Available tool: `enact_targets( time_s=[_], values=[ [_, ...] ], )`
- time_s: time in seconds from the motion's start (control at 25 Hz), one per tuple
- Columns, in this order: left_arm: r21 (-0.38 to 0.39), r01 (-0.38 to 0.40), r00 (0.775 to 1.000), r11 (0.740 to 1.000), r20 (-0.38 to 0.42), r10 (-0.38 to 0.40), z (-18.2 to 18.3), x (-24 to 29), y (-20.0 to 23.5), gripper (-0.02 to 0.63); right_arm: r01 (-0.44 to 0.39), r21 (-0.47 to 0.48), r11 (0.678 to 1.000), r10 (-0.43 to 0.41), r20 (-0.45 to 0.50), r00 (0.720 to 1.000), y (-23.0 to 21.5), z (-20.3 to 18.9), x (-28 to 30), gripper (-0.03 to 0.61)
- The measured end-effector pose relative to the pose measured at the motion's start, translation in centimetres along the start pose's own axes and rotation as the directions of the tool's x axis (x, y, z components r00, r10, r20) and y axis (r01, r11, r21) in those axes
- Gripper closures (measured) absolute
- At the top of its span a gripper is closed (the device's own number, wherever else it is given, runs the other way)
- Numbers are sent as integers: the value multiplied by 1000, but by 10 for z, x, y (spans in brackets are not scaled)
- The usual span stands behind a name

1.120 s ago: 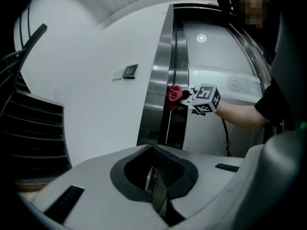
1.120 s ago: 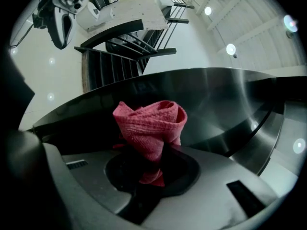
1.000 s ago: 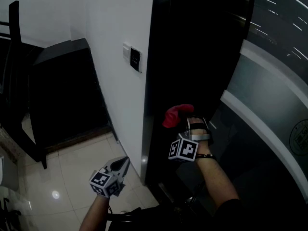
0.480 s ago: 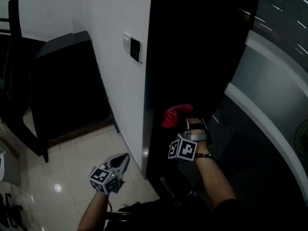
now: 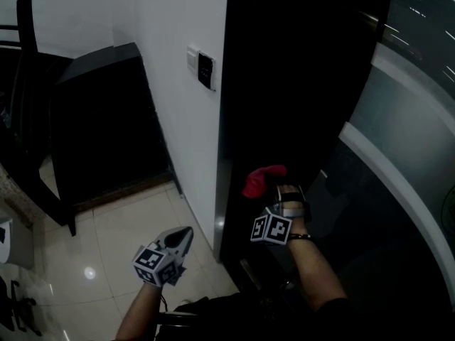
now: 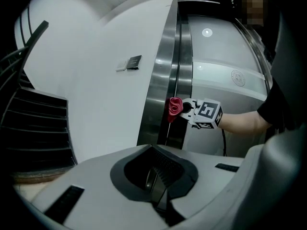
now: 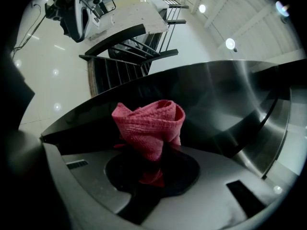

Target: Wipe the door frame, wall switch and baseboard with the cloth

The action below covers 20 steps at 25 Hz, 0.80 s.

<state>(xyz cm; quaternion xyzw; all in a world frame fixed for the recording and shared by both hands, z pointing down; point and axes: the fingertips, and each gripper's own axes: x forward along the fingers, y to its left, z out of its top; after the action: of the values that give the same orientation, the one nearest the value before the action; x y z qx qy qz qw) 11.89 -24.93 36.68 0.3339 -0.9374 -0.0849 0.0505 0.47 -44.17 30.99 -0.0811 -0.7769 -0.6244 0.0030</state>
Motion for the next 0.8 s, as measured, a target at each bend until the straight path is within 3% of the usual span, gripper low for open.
enact_targets(
  time_s=[0.2, 0.8],
  values=[
    [5, -19, 1000, 1000, 7, 19, -1, -4, 4, 621, -72, 29, 997, 72, -23, 997, 33, -9, 4, 522],
    [57, -52, 999, 997, 8, 51, 9, -11, 14, 621, -151, 39, 988, 152, -32, 988, 81, -20, 10, 521]
  ],
)
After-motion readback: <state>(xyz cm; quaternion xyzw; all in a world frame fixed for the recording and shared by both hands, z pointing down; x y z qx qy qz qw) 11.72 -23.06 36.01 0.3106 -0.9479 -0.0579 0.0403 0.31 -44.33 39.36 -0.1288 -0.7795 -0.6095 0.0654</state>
